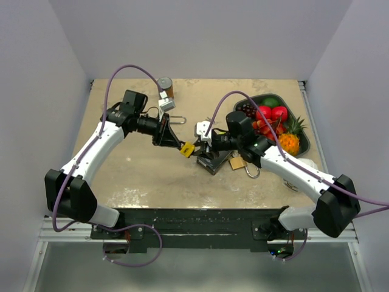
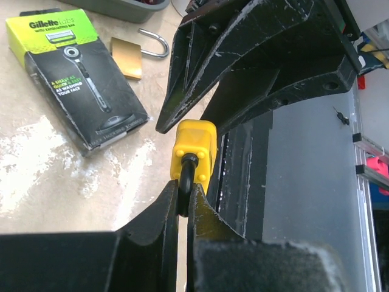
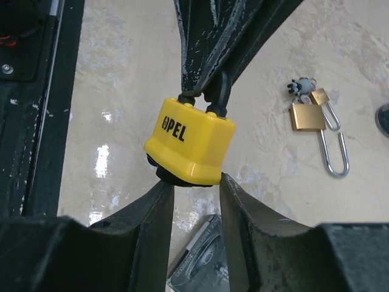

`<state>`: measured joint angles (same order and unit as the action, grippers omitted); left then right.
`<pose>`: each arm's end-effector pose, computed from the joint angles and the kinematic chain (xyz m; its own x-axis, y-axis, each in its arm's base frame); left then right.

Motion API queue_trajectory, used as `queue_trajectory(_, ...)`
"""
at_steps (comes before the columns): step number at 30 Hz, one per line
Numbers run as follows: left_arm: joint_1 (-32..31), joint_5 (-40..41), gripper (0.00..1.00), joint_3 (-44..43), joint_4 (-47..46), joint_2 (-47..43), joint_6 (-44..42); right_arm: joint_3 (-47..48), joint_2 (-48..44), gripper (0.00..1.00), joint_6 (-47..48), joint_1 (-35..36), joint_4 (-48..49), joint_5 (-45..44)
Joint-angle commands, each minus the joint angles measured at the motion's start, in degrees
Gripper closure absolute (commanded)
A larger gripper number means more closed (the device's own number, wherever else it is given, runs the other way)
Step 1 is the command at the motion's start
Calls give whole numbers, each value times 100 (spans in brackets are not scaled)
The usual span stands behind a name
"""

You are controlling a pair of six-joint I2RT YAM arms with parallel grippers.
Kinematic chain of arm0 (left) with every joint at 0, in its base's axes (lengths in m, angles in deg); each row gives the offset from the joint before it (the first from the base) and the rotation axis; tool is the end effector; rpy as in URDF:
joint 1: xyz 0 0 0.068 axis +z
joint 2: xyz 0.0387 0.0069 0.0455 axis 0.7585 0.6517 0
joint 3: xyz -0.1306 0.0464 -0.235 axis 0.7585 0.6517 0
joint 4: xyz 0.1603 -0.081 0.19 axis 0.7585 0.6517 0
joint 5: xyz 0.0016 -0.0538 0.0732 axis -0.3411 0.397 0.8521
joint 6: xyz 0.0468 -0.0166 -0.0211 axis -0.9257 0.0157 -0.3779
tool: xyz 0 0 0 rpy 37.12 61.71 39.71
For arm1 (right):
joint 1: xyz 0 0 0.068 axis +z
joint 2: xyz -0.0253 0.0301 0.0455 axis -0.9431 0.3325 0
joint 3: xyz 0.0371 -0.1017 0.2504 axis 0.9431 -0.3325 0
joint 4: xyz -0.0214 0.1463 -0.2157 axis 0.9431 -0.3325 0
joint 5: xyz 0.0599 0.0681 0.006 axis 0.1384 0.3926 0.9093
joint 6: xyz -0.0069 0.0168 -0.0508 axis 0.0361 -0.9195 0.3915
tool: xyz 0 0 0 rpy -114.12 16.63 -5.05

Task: Lock with the key
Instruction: Place the lock at the center of the board.

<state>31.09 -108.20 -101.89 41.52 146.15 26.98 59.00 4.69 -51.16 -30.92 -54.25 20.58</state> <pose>0.2679 -0.1221 0.3234 -0.5932 0.3058 -0.7448 0.8040 0.1761 -0.5680 0.2167 0.2097 0.3083 0.1857 -0.3338 -0.9242 -0.9754 0.0512 -0.2144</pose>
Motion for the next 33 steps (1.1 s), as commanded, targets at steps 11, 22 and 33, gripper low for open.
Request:
queue_trajectory(11,434,-360,100,388,-1333,-159,1331,184,-433,37,-293,-63,1276,-1064)
queue_trajectory(22,910,95,100,757,-2661,-116,3169,1052,232,5,-222,-433,72,-1611)
queue_trajectory(33,901,764,100,757,-2794,-194,3865,1792,833,8,936,-108,-88,-592)
